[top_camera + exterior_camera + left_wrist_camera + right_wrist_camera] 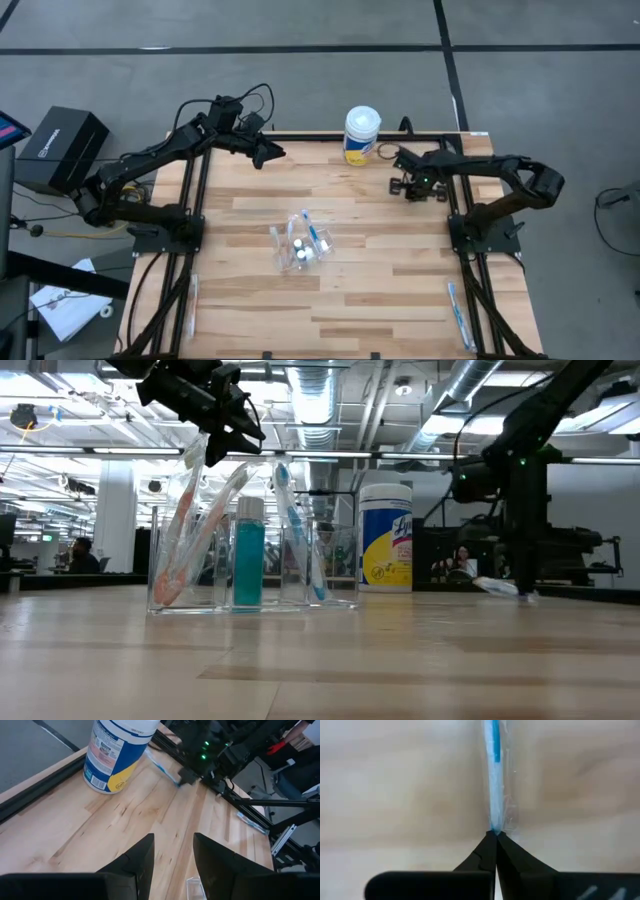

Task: Pick & Place toothbrushing station
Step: Put the top blue toothbrush into the transparent organizer

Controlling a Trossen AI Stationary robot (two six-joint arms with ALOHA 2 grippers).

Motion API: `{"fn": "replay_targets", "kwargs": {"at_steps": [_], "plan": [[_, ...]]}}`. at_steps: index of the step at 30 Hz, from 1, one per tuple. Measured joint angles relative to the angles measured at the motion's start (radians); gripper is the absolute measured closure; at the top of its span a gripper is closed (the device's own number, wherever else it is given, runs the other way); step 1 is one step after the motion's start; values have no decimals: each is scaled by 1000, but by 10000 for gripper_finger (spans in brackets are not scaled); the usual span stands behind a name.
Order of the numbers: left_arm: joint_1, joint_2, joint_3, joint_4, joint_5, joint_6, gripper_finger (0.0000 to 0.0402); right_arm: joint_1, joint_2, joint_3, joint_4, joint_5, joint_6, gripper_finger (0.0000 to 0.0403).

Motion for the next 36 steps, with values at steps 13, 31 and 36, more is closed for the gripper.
{"fn": "replay_targets", "kwargs": {"at_steps": [13, 31, 36], "plan": [[0, 0, 0, 10, -1, 3, 271, 531, -1, 3, 274, -166, 492, 402], [0, 0, 0, 25, 0, 3, 271, 801, -3, 4, 366, -104, 756, 306], [0, 0, 0, 25, 0, 1, 271, 801, -3, 4, 366, -104, 756, 226]]}}
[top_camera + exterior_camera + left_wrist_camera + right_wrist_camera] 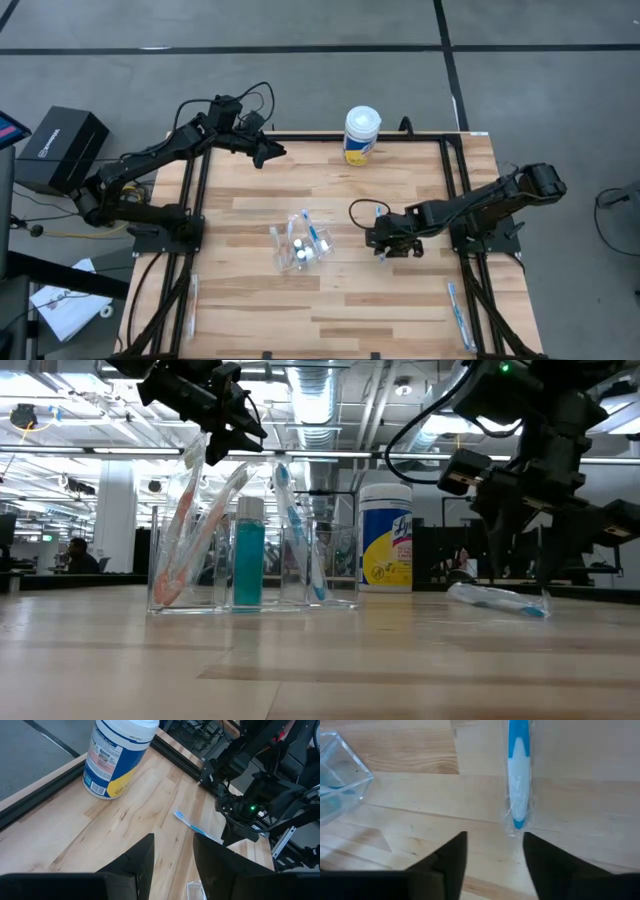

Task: Pick & Place toothbrushing station
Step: Put the top blue toothbrush into the transparent organizer

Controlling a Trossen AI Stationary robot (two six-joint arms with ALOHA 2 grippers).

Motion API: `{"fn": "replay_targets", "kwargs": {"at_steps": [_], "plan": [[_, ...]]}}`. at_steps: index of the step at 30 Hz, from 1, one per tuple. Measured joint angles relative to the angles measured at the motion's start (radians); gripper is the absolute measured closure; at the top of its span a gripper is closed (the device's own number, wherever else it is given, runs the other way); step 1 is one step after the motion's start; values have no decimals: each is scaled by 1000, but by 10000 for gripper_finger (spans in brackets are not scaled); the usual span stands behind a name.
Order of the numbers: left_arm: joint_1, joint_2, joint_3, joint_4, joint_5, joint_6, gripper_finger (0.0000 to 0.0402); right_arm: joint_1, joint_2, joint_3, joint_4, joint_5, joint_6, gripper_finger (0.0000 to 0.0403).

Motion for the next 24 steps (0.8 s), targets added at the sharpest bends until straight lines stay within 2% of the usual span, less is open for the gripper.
{"fn": "replay_targets", "kwargs": {"at_steps": [4, 8, 14, 19, 24], "plan": [[0, 0, 0, 0, 0, 0, 271, 0, 0, 1, 43, 0, 0, 179], [0, 0, 0, 0, 0, 0, 271, -9, 0, 10, 53, 18, 7, 161], [0, 0, 0, 1, 0, -1, 271, -79, 0, 95, -72, 38, -95, 168], [0, 0, 0, 1, 0, -1, 271, -166, 0, 184, -252, 58, -232, 182], [0, 0, 0, 1, 0, -1, 271, -278, 0, 203, -345, 99, -345, 191]]}}
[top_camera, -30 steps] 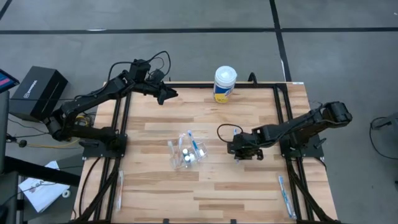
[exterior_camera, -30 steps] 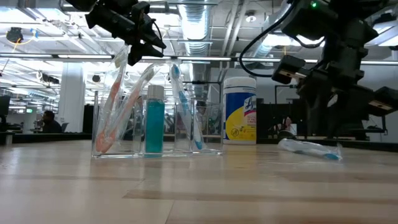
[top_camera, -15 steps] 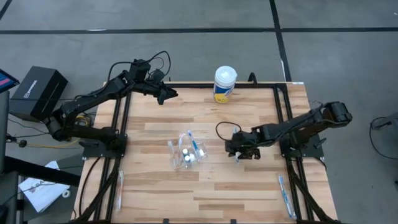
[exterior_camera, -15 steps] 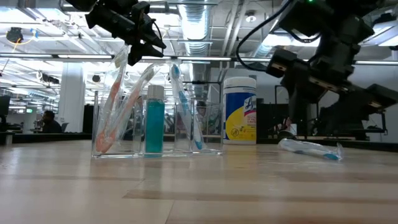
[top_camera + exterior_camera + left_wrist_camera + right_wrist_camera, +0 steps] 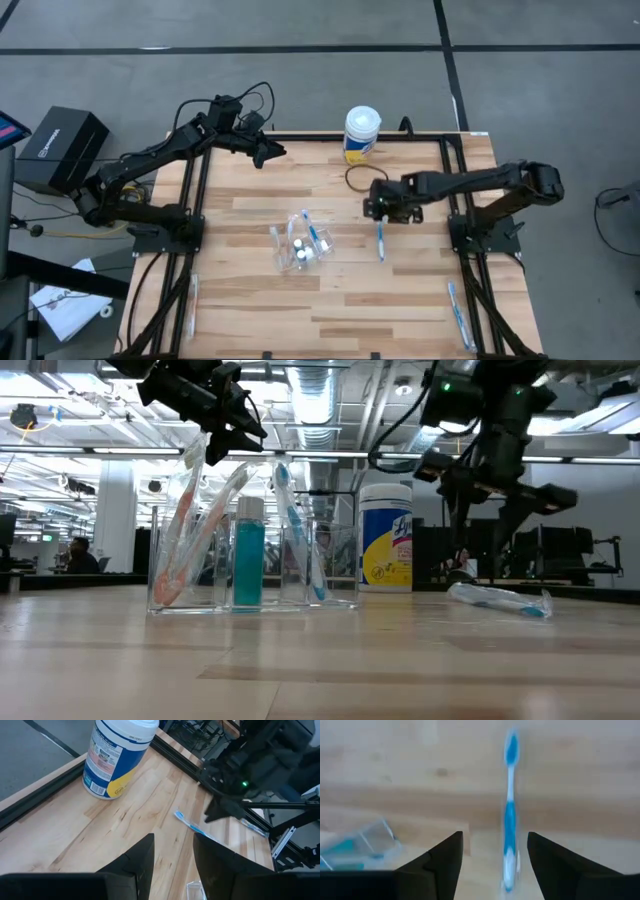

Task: Pick & Place toothbrushing station
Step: Put the top blue toothbrush into the transparent organizer

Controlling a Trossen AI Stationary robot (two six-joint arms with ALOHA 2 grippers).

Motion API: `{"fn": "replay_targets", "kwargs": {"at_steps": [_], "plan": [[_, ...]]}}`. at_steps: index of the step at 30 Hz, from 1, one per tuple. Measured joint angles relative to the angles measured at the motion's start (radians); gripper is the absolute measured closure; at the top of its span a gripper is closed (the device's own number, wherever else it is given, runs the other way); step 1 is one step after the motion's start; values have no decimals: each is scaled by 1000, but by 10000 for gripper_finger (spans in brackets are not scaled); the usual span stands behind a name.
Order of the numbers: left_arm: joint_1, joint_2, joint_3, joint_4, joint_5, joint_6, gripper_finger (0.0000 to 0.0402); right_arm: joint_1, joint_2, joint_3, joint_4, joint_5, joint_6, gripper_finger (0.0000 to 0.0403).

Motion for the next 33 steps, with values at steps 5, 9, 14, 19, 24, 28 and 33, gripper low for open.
{"fn": "replay_targets", "kwargs": {"at_steps": [5, 9, 14, 19, 24, 28, 33], "plan": [[0, 0, 0, 0, 3, 0, 271, -109, 0, 0, 1, 7, -111, 197], [0, 0, 0, 0, 5, 0, 271, -176, 0, -9, 9, 9, -169, 203], [0, 0, 0, 1, 9, 1, 271, -217, 36, -24, 24, 0, -205, 213], [0, 0, 0, 1, 9, 1, 271, -213, 137, -23, 101, -55, -237, 216], [0, 0, 0, 1, 8, 2, 271, -214, 233, -23, 190, -103, -243, 217], [0, 0, 0, 1, 8, 3, 271, -213, 255, -20, 202, -129, -243, 217], [2, 0, 0, 0, 5, 3, 271, -212, 254, -20, 199, -121, -243, 229]]}}
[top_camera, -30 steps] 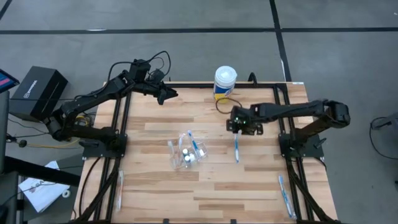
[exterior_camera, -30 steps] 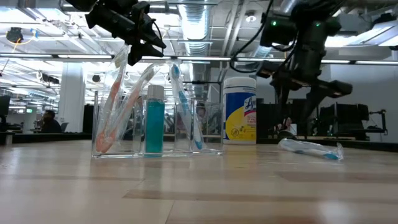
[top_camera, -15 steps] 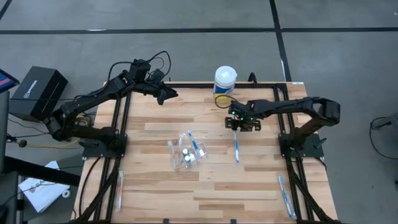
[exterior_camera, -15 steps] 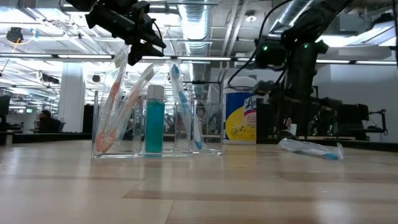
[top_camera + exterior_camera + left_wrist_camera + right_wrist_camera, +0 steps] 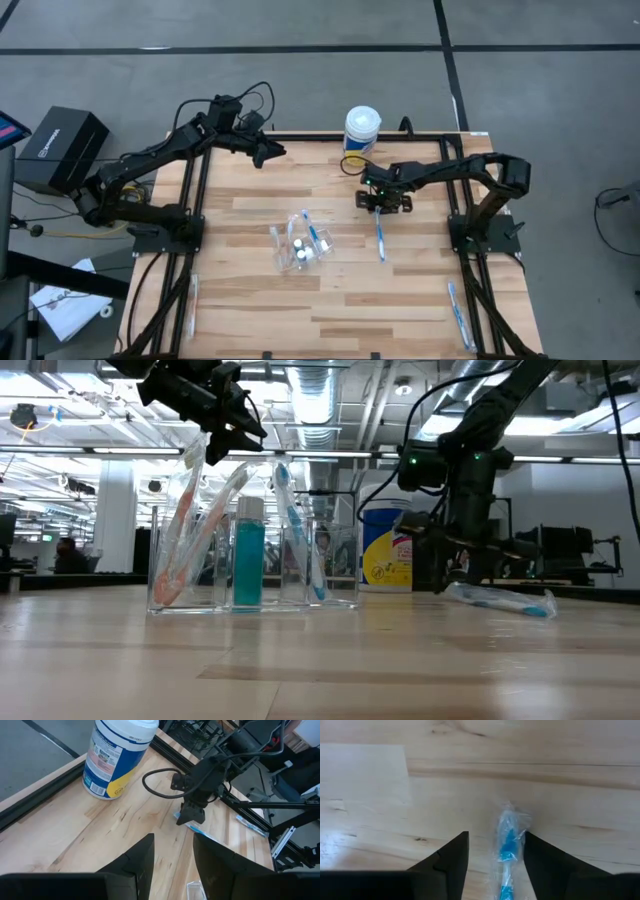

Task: Pick & Place toothbrushing station
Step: Put the top blue toothbrush into the transparent organizer

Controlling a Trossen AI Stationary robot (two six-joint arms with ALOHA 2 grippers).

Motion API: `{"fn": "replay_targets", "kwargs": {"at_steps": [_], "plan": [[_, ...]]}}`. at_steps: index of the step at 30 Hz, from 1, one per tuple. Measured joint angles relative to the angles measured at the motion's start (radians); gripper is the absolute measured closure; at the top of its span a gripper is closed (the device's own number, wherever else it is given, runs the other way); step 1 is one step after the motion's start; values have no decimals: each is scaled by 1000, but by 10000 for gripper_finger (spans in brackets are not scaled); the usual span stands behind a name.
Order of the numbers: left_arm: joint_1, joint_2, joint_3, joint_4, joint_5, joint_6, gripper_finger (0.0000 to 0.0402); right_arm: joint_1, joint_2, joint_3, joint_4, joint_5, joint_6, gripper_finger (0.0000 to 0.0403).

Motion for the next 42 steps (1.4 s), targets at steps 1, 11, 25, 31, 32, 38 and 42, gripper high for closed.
{"fn": "replay_targets", "kwargs": {"at_steps": [1, 11, 25, 31, 32, 38, 42], "plan": [[1, 0, 0, 1, 0, 0, 271, 0, 0, 0, -2, 3, 0, 236], [5, 0, 0, 0, -4, 4, 271, -9, 1, -1, 28, -6, -33, 388], [6, 0, 0, 1, -6, 4, 271, -2, -53, 43, 108, 38, -58, 400], [8, 0, 0, 2, -12, 4, 271, 0, -162, 100, 160, 102, -106, 401], [10, 0, 0, 3, -12, 5, 271, 0, -180, 109, 185, 124, -120, 401], [22, 0, 0, 14, -20, 24, 271, 27, -299, 131, 418, 289, -312, 402], [28, 0, 0, 23, -22, 22, 271, 35, -345, 131, 540, 334, -442, 402]]}}
